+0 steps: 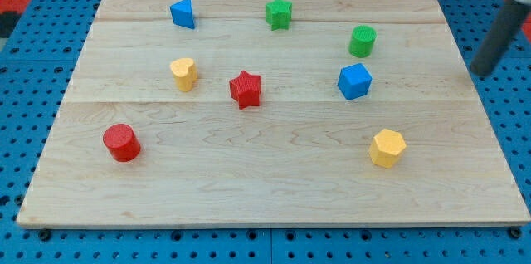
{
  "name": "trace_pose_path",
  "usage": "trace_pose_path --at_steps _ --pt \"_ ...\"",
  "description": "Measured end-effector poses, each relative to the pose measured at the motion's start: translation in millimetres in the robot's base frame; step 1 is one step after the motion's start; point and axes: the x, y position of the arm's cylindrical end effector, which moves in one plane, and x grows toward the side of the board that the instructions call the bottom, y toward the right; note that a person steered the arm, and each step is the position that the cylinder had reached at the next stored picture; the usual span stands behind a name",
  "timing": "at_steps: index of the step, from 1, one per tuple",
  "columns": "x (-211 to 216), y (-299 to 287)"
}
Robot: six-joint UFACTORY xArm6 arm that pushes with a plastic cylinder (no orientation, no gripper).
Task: Push the blue cube towards the yellow hexagon
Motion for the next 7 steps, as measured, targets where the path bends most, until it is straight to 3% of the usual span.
trace_pose_path --at_steps 3,5,7 --pt "17.0 -8.3" --pt "112.4 17.4" --pt "119.7 -58.6"
